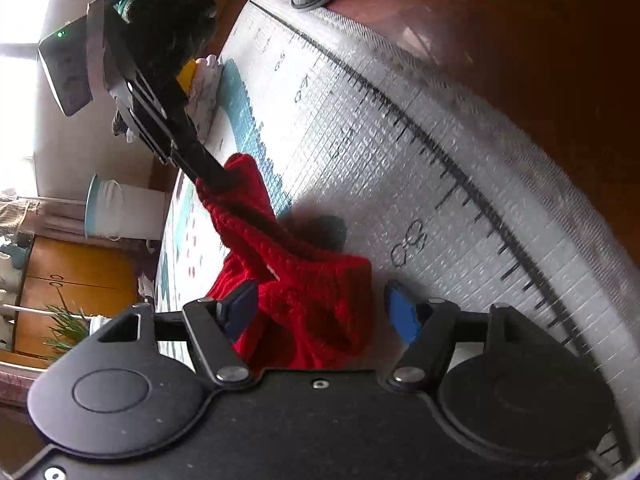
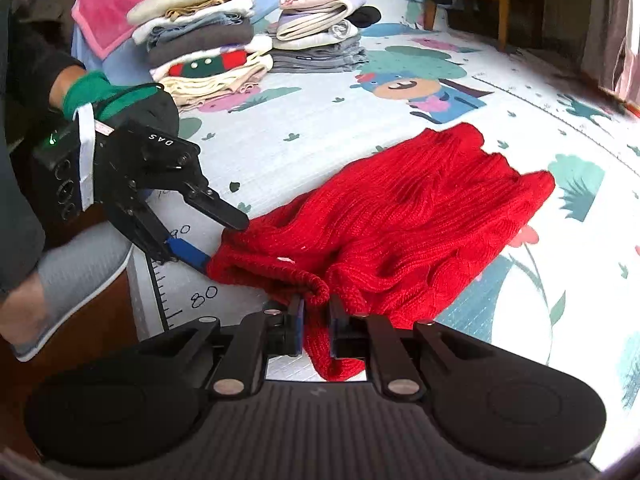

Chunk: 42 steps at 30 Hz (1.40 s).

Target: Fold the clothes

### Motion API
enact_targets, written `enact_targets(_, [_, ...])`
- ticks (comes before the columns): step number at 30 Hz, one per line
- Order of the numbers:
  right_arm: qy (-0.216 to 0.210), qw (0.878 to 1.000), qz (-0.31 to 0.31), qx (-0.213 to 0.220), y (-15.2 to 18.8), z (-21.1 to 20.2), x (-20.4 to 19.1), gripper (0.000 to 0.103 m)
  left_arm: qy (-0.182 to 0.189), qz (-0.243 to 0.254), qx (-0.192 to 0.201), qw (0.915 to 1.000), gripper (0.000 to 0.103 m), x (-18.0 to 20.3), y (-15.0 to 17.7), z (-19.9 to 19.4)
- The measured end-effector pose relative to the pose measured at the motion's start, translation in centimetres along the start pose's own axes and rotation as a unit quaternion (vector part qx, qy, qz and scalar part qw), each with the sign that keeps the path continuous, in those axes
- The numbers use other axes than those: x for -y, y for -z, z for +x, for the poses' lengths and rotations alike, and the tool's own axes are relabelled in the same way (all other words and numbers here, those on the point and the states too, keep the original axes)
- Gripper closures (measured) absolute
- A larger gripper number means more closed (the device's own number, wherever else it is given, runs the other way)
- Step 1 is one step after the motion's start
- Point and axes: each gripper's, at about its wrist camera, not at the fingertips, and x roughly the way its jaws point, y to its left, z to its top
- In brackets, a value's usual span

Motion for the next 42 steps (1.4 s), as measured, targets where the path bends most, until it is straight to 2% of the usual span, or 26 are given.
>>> enact_targets(2, [-0.008, 1.000, -0.006, -0.004, 0.0, 0.1, -0.1, 0.090, 0.006, 0.008, 0.004, 0.9999, 0.033, -0.3, 0.2, 0.2])
enact_targets(4, [-0.010, 1.000, -0.022, -0.014, 0.2, 0.3, -0.5, 0.090, 0.015, -0.015, -0.001, 0.9998, 0.034, -1.1, 0.4, 0.7])
enact_targets(5, [-0.012, 0.999, -0.034, -0.020, 0.3, 0.5, -0.8, 0.090, 0.023, -0.036, -0.008, 0.9991, 0.055, -1.6, 0.5, 0.8])
enact_targets(8, [-0.017, 0.995, -0.092, -0.044, 0.7, 0.8, -2.1, 0.089, 0.038, -0.093, -0.020, 0.9947, 0.075, -2.6, 0.6, 0.9])
enact_targets(11, [-0.020, 0.985, -0.159, -0.071, 1.0, 0.8, -3.5, 0.089, 0.062, -0.154, -0.017, 0.9861, 0.081, -3.9, 0.3, -0.1])
enact_targets(15, [-0.058, 0.973, -0.201, -0.096, 0.3, -0.4, -5.2, 0.089, 0.102, -0.186, -0.002, 0.9773, 0.081, -5.2, -0.8, -2.2])
enact_targets(16, [-0.069, 0.970, -0.209, -0.102, 0.1, -0.9, -5.6, 0.089, 0.122, -0.207, 0.005, 0.9706, 0.081, -5.6, -0.9, -2.6])
enact_targets(17, [-0.082, 0.969, -0.209, -0.107, -0.3, -1.5, -5.9, 0.089, 0.145, -0.232, 0.013, 0.9618, 0.081, -6.1, -1.1, -3.1])
enact_targets(19, [-0.105, 0.968, -0.196, -0.115, -1.2, -2.7, -6.3, 0.090, 0.208, -0.299, 0.033, 0.9307, 0.081, -7.9, -1.0, -4.0])
enact_targets(22, [-0.124, 0.971, -0.166, -0.116, -2.8, -4.2, -6.0, 0.090, 0.256, -0.377, 0.055, 0.8886, 0.081, -10.8, 0.2, -4.3])
enact_targets(24, [-0.117, 0.977, -0.146, -0.099, -4.3, -5.1, -5.0, 0.090, 0.277, -0.422, 0.068, 0.8607, 0.081, -12.9, 1.7, -4.2])
enact_targets(27, [-0.084, 0.988, -0.115, -0.057, -6.9, -6.0, -2.3, 0.090, 0.272, -0.489, 0.083, 0.8245, 0.081, -15.8, 4.7, -3.9])
enact_targets(31, [-0.039, 0.996, -0.080, -0.009, -10.4, -6.4, 2.1, 0.090, 0.233, -0.599, 0.094, 0.7603, 0.081, -19.8, 9.9, -3.4])
enact_targets(35, [-0.017, 0.999, -0.044, -0.004, -13.1, -3.8, 6.8, 0.090, 0.188, -0.689, 0.063, 0.6974, 0.081, -22.0, 15.5, -0.8])
enact_targets(38, [0.001, 1.000, -0.021, -0.005, -14.4, -1.1, 9.8, 0.090, 0.170, -0.726, 0.037, 0.6647, 0.082, -22.9, 18.9, 2.0])
enact_targets(42, [0.016, 0.999, 0.027, 0.000, -14.8, 2.1, 13.2, 0.090, 0.162, -0.761, 0.017, 0.6280, 0.082, -23.1, 22.8, 5.0])
